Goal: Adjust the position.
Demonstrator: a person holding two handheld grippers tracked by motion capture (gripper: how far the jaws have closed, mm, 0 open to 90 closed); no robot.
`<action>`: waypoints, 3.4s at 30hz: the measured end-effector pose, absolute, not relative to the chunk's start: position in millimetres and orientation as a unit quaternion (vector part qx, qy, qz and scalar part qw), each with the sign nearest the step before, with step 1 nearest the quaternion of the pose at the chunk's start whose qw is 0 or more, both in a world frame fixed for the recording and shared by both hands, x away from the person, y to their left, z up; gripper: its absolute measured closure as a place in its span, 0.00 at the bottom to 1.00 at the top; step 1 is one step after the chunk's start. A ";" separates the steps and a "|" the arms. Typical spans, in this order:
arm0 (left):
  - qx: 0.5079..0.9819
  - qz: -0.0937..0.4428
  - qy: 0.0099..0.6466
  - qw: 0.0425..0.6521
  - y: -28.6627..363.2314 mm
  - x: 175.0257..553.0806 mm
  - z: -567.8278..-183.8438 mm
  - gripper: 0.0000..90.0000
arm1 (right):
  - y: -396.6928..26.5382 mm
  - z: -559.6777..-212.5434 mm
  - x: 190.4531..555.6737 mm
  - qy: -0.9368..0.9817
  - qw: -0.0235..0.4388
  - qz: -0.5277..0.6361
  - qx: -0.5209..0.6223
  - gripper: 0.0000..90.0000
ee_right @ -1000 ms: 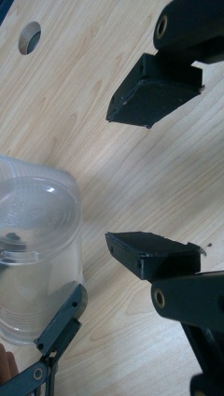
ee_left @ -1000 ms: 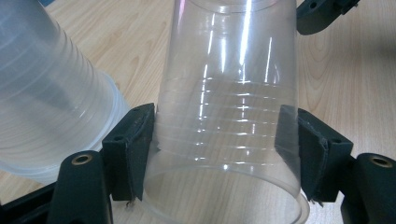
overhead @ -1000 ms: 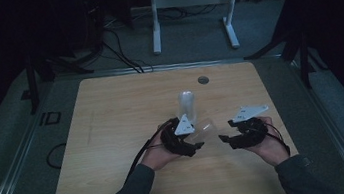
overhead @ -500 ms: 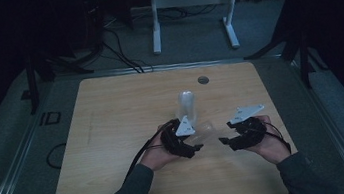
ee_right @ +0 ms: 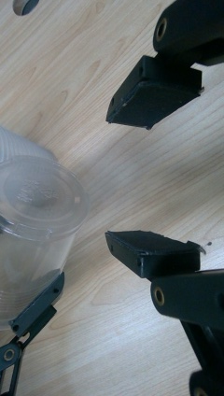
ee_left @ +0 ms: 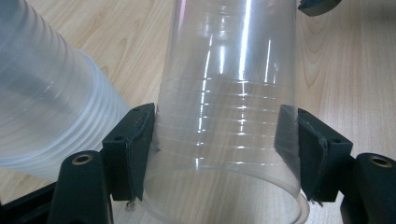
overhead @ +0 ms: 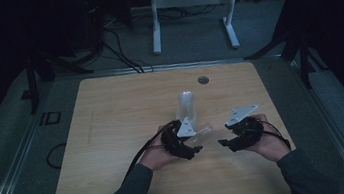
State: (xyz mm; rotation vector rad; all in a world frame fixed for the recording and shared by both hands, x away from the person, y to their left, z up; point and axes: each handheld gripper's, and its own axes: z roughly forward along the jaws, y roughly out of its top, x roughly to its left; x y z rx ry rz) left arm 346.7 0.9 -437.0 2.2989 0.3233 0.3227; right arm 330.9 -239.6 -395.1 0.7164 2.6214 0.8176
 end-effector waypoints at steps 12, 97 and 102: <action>0.910 0.123 0.118 0.377 0.4 346.7 -437.6 0.33 | -233.9 -390.7 334.4 0.925 0.153 0.264 0.228 0.41; 0.942 0.082 0.040 0.324 -5.8 337.9 -436.9 0.33 | -183.0 -393.5 340.8 0.984 0.069 0.147 0.073 0.39; 0.941 0.082 0.032 0.327 -6.6 336.0 -436.2 0.33 | -180.1 -396.8 339.6 0.985 0.061 0.148 0.068 0.40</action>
